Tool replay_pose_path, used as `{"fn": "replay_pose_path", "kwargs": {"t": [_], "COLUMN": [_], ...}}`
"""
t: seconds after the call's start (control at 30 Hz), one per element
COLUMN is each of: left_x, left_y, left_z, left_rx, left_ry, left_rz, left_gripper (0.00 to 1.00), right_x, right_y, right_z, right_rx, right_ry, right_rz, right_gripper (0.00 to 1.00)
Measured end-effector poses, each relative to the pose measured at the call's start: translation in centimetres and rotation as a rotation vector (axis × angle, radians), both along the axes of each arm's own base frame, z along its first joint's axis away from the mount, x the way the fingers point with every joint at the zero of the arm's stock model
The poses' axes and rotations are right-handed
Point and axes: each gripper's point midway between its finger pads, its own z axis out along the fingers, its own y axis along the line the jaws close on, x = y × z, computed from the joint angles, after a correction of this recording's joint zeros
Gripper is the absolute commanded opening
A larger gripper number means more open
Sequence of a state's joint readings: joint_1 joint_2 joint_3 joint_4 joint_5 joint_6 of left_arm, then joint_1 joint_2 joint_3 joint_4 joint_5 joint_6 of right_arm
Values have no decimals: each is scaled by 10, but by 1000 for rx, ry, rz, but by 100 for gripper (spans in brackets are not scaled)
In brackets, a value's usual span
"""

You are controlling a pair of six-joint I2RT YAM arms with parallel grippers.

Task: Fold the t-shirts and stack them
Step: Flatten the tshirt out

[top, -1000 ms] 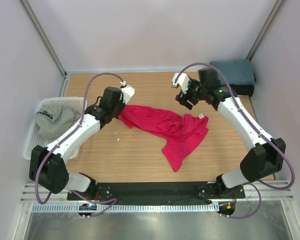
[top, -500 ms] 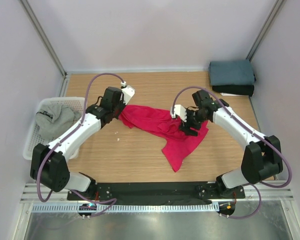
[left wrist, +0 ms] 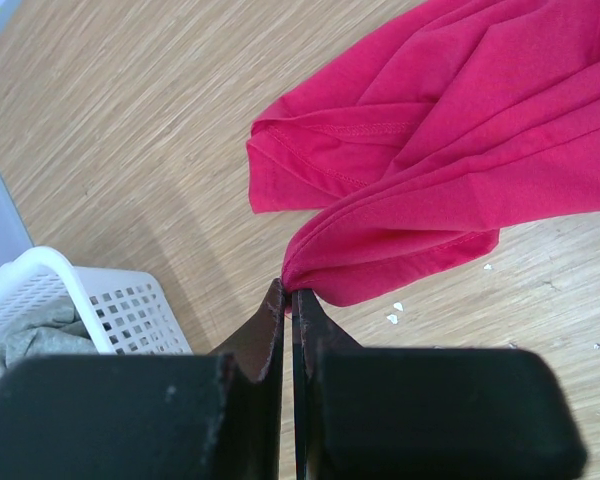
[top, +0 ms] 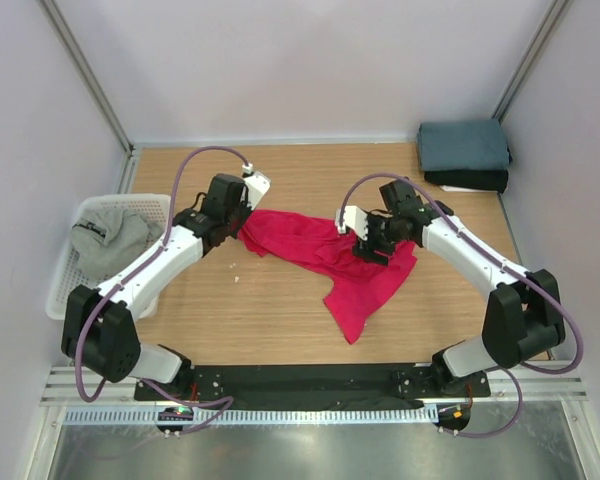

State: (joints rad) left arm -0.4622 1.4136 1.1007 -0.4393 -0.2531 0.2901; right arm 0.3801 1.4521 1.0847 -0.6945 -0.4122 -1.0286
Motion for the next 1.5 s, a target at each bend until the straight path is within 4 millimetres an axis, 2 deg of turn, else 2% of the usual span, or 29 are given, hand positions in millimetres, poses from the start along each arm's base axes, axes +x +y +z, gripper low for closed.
{"fn": "replay_pose_path", "kwargs": {"t": [0.27, 0.5, 0.7, 0.93, 1.17, 1.27, 1.37, 1.47, 1.5], "left_x": [1, 1, 1, 1, 1, 1, 1, 1, 1], "left_y": [3, 5, 5, 6, 7, 7, 7, 7, 7], "left_z": [0, 0, 0, 2, 2, 2, 2, 2, 2], "left_rx": [0, -1, -2, -5, -7, -7, -8, -9, -10], "left_ry": [0, -1, -1, -6, -5, -5, -5, -5, -5], "left_rz": [7, 13, 12, 14, 19, 19, 19, 17, 17], "left_gripper": [0, 0, 0, 0, 0, 0, 0, 0, 0], "right_x": [7, 14, 24, 26, 35, 44, 52, 60, 60], "right_y": [9, 21, 29, 31, 37, 41, 44, 46, 46], "right_z": [-9, -5, -7, -12, 4, 18, 30, 40, 40], "right_rx": [7, 25, 32, 28, 51, 69, 91, 110, 110], "right_ry": [11, -15, -18, -3, -35, -64, -88, -109, -110], "right_rz": [-8, -5, -11, -21, -27, -42, -66, -91, -99], "right_gripper": [65, 62, 51, 34, 22, 13, 9, 9, 21]}}
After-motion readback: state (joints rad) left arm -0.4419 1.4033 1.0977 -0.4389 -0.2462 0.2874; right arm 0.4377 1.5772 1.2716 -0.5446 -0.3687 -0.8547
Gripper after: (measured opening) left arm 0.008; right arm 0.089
